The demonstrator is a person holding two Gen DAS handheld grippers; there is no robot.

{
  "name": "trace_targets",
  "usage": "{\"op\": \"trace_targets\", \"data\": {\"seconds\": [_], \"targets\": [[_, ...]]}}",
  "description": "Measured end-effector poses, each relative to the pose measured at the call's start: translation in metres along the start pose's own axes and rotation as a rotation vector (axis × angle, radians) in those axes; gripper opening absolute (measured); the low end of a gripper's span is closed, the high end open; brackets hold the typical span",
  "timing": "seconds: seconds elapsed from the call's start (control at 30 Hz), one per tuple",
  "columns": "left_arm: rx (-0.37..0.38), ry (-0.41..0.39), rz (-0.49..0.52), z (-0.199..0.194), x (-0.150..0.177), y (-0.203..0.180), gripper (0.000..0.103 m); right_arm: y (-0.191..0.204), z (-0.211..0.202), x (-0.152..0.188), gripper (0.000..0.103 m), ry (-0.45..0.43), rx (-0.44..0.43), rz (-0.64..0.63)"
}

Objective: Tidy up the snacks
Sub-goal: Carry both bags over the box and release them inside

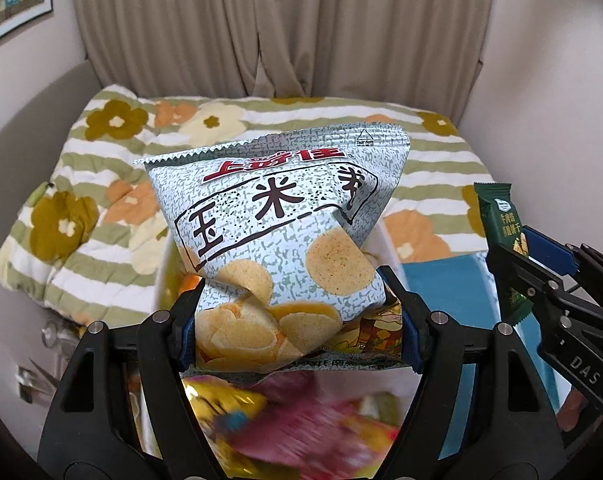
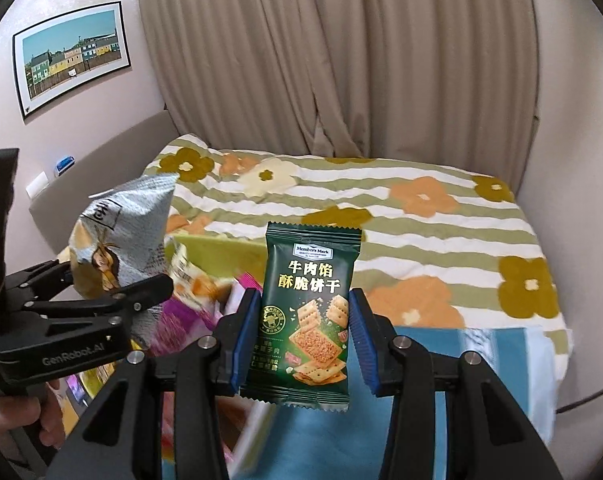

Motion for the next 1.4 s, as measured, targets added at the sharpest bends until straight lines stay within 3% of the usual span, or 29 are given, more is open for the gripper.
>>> {"op": "trace_targets", "data": {"seconds": [0.17, 0.23, 0.3, 0.73, 0.9, 1.0, 1.03, 1.07, 1.23, 1.4], "targets": [[0.066, 0.076, -0.017, 0.037, -0.007, 0.026, 0.079, 0.021, 0.033, -0.008, 0.041, 0.031, 0.013, 0.006], [0.065, 0.094, -0.016, 0.047, -0.006, 0.034, 0.096, 0.024, 0.045, -0.009, 0.041, 0.049, 0.026, 0.015], [0.054, 0.091, -0.009, 0.053, -0.004, 0.043, 0.102, 0.024, 0.054, -0.008, 0.041, 0.064, 0.038, 0.025], [0.092, 0.08, -0.056, 0.03, 0.015, 0.086, 0.102, 0.031, 0.082, -0.007, 0.041, 0.123, 0.059, 0.056], [0.089, 0.066, -0.066, 0.027, 0.018, 0.095, 0.102, 0.032, 0.103, -0.008, 0.042, 0.18, 0.023, 0.076], [0.071, 0.072, -0.053, 0.029, 0.025, 0.097, 0.102, 0.033, 0.114, -0.001, 0.062, 0.199, 0.03, 0.082], [0.064, 0.074, -0.048, 0.029, 0.027, 0.098, 0.102, 0.033, 0.114, 0.002, 0.082, 0.203, 0.045, 0.081], [0.056, 0.078, -0.043, 0.029, 0.031, 0.098, 0.102, 0.033, 0.112, 0.004, 0.09, 0.198, 0.053, 0.077], [0.049, 0.084, -0.049, 0.023, 0.046, 0.095, 0.102, 0.04, 0.1, 0.021, 0.09, 0.198, 0.063, 0.048], [0.014, 0.038, -0.054, -0.01, 0.051, 0.086, 0.102, 0.044, 0.078, 0.022, 0.09, 0.171, 0.043, 0.037]]}}
Point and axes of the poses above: each gripper's, at about its wrist camera, not at the fingertips, and z roughly the way its jaws point, y to its left, x to its underside, the point moved 9 cm from there along z, roughly the way its jaws point, and after that the axes turned 3 degrees about -y, right-handed, at the moved point
